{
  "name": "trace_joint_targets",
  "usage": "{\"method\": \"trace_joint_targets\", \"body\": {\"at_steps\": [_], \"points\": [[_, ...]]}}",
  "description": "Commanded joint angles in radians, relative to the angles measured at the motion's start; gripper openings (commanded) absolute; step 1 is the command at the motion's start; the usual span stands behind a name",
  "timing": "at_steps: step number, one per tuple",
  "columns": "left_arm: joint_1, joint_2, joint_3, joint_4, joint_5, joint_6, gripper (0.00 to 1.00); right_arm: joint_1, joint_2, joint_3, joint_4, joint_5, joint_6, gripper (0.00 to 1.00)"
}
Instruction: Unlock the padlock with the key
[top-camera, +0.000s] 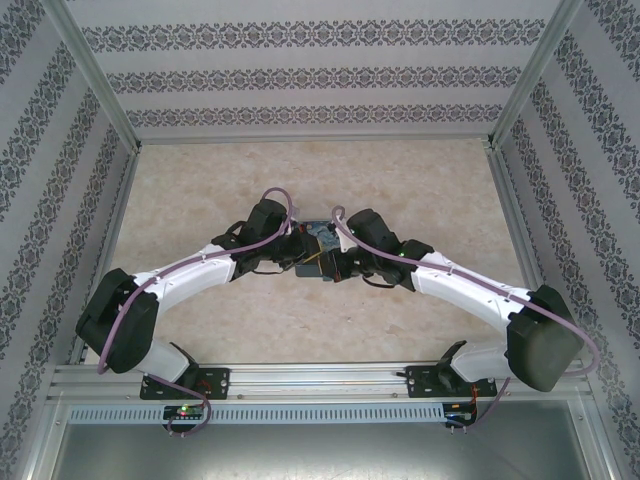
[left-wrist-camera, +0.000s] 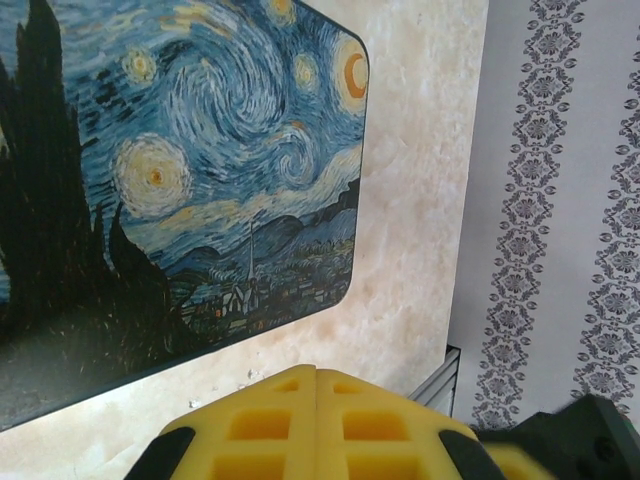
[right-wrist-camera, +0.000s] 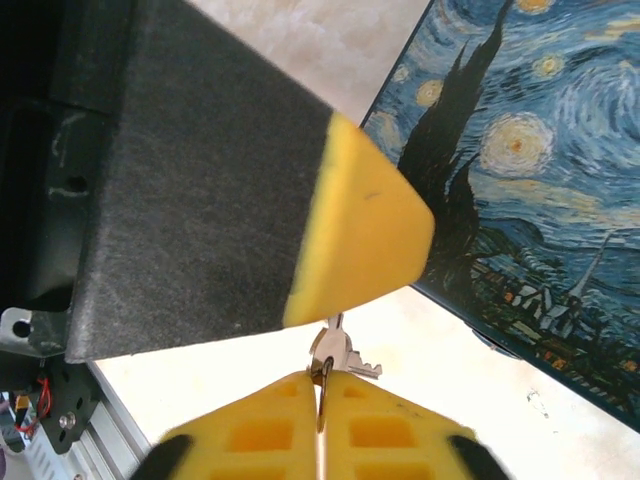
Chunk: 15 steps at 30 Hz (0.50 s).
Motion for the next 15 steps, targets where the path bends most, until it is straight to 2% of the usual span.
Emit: {"method": "trace_joint_targets", "body": {"at_steps": [1, 3, 7, 11, 15], "points": [[0.002, -0.017, 0.029, 0.017, -0.035, 0.071, 0.00, -0.052, -0.082, -0.021, 0.013, -0.006, 0.025, 0.51], [0.021, -0.037, 0.038, 0.022, -0.042, 0.112, 0.00, -0.106, -0.143, -0.058, 0.034, -0.033, 0.061, 0.59], [0.051, -0.079, 0.055, 0.046, -0.055, 0.211, 0.00, -0.204, -0.243, -0.130, 0.116, -0.082, 0.170, 0.67], [0.071, -0.113, 0.060, 0.099, -0.070, 0.296, 0.00, -0.262, -0.275, -0.218, 0.314, -0.113, 0.361, 0.72], [0.081, -0.139, 0.035, 0.221, -0.078, 0.356, 0.00, -0.266, -0.214, -0.261, 0.563, -0.134, 0.537, 0.72]]}}
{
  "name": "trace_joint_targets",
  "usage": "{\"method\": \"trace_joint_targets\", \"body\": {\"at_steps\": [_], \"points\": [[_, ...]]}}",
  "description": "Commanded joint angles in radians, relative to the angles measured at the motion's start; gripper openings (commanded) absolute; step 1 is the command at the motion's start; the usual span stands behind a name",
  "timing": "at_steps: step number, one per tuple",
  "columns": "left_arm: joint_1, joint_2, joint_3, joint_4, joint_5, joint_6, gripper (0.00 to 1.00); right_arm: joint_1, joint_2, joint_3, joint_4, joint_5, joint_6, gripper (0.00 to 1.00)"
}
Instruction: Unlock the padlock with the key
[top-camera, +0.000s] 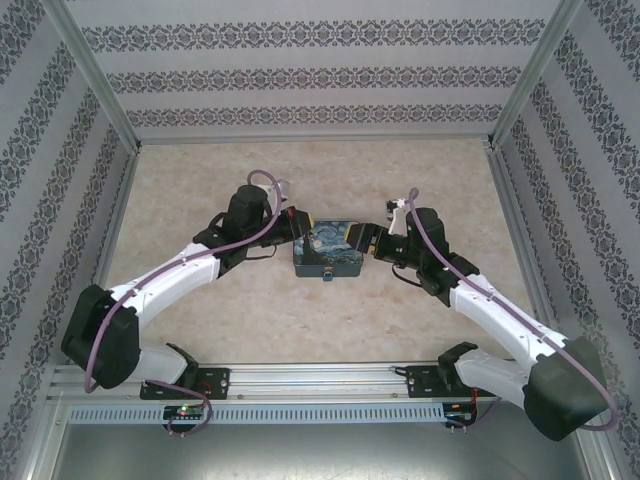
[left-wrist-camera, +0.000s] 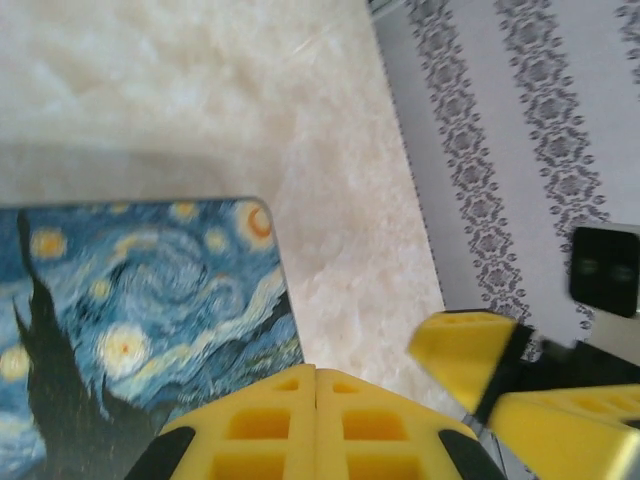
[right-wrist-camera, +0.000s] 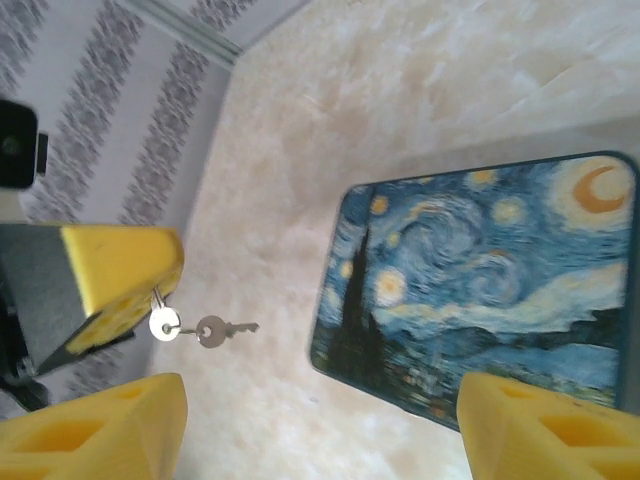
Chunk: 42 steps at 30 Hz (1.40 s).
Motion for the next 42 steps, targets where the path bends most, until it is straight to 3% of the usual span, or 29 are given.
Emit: {"method": "trace_joint_targets", "body": {"at_steps": [1, 7, 18, 42], "points": [[0.012, -0.038, -0.005, 0.174, -0.029, 0.101, 0.00, 0.000, 0.057, -0.032, 0.306, -0.052, 0.214, 0.71], [0.023, -0.039, -0.070, 0.400, -0.055, 0.038, 0.00, 0.028, 0.160, -0.031, 0.569, -0.032, 0.349, 0.66], [0.023, 0.005, -0.163, 0.697, -0.130, -0.167, 0.00, 0.091, 0.265, -0.011, 0.789, 0.045, 0.397, 0.48], [0.022, 0.027, -0.205, 0.760, -0.141, -0.240, 0.00, 0.149, 0.395, 0.078, 0.888, 0.053, 0.384, 0.43]]}}
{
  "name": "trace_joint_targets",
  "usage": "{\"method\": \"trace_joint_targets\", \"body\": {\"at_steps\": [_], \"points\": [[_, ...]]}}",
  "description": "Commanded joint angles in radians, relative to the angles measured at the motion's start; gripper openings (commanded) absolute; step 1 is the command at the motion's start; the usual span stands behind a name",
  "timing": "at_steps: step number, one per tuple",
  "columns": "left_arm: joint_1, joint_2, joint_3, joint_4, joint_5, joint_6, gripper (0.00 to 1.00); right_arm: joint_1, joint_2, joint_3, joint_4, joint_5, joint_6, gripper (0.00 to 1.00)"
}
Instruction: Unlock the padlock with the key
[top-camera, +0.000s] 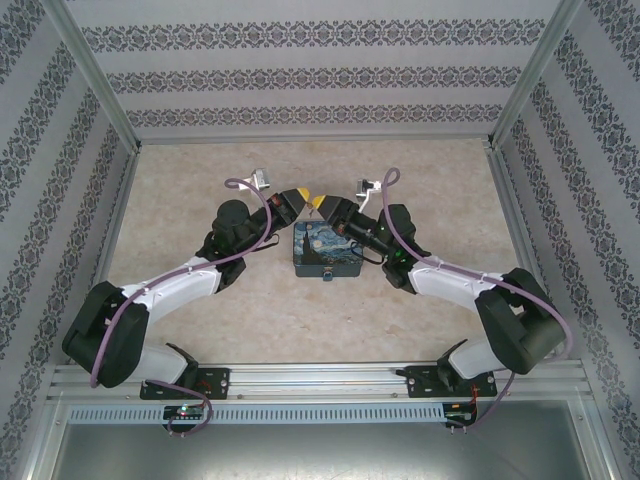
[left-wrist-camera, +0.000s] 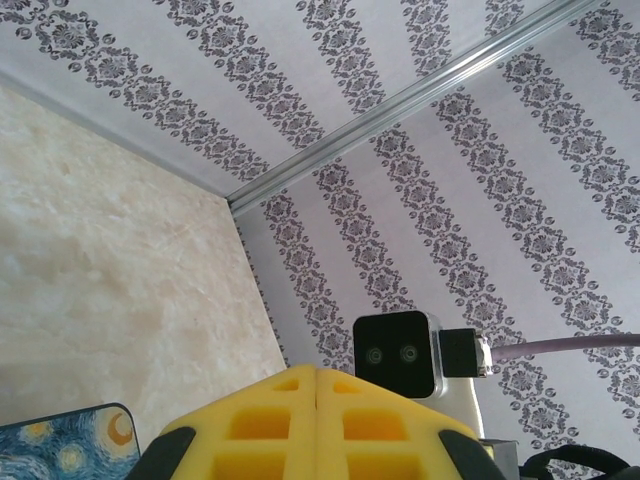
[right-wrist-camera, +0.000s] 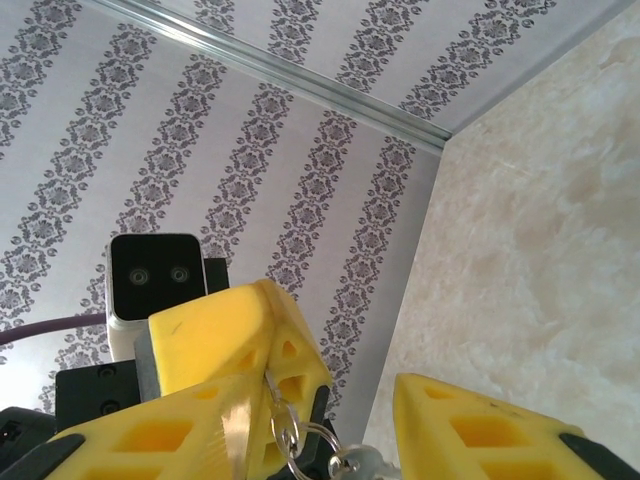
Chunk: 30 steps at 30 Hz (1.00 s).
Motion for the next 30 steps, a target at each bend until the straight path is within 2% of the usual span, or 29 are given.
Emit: {"method": "trace_joint_targets", "body": {"at_steps": [1, 15, 30], "points": [[0.012, 0.013, -0.006, 0.065, -0.007, -0.014, 0.00, 0.012, 0.020, 0.031, 0.074, -0.002, -0.001, 0.43], [0.012, 0.022, -0.004, 0.059, -0.013, -0.013, 0.00, 0.026, 0.075, 0.030, 0.135, -0.012, 0.022, 0.38], [0.011, 0.018, -0.002, 0.043, -0.026, -0.002, 0.00, 0.028, 0.069, -0.004, 0.166, -0.015, 0.032, 0.29]]}}
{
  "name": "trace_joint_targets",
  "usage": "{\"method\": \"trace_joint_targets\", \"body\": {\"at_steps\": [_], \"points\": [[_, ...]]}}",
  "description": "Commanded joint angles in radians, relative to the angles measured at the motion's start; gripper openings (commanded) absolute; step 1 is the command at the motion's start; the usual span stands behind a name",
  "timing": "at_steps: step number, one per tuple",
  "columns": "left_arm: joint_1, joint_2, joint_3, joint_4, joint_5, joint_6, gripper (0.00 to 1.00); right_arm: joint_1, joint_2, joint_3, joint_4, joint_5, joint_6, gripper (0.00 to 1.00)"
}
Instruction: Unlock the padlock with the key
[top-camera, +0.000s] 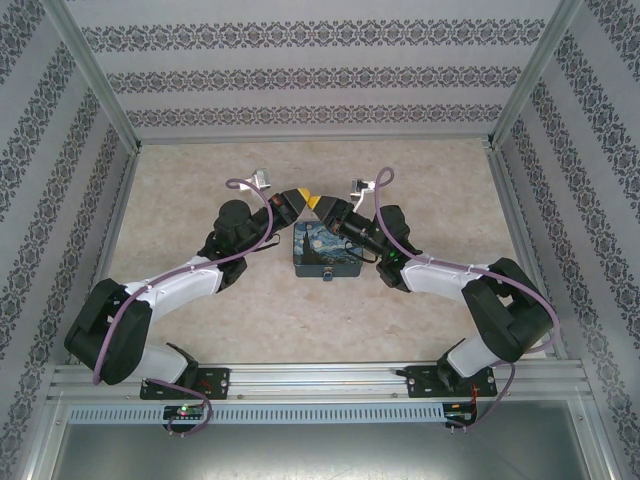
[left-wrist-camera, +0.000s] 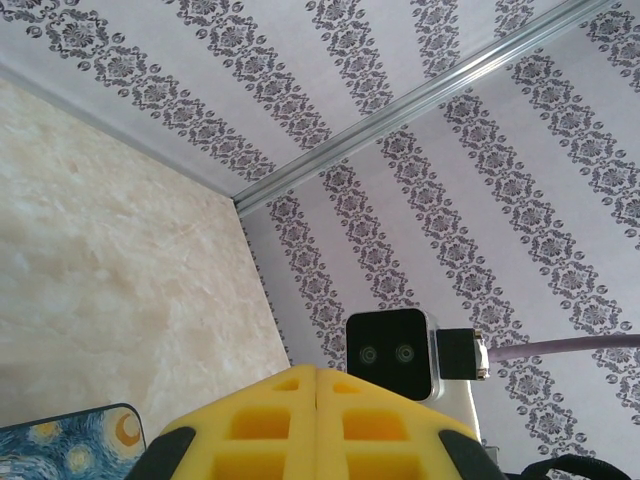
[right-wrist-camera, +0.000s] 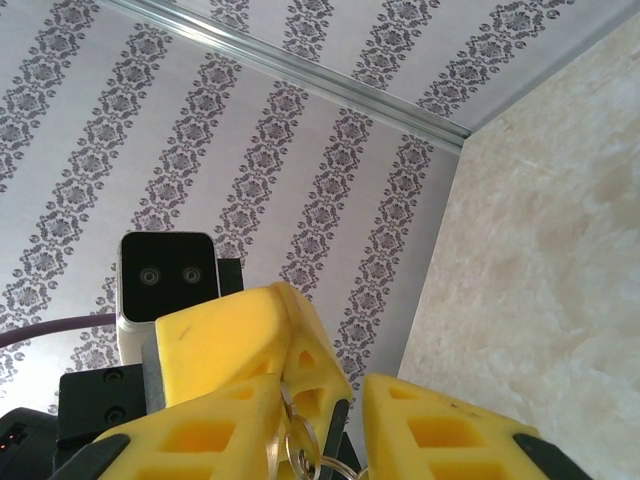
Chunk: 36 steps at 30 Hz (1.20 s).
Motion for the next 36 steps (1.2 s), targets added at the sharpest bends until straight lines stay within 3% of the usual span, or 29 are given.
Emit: {"method": "trace_joint_targets", "body": {"at_steps": [1, 26, 36], "points": [[0.011, 0.004, -0.002, 0.037, -0.019, 0.002, 0.00, 0.014, 0.001, -0.009, 0.069, -0.015, 0.006, 0.29], [0.011, -0.004, -0.011, 0.027, -0.029, 0.006, 0.00, 0.011, 0.032, -0.018, 0.108, -0.004, 0.029, 0.26], [0.012, -0.021, -0.047, 0.040, -0.051, -0.008, 0.00, 0.001, 0.035, -0.008, 0.116, -0.001, 0.043, 0.05]]}}
